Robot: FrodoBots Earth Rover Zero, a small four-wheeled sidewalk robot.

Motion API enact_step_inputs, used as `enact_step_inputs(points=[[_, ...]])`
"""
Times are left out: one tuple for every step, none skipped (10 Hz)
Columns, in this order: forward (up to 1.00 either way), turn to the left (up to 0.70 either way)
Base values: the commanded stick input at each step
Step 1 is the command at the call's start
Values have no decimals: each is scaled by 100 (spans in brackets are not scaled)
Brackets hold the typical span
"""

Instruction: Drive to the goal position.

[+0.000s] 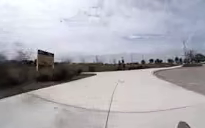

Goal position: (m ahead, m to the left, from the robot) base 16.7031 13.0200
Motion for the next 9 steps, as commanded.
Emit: enact_step_inputs(points=[[100, 0], [100, 0], [100, 0], [100, 0], [100, 0], [100, -13], [100, -38], [100, -40], [100, -40]])
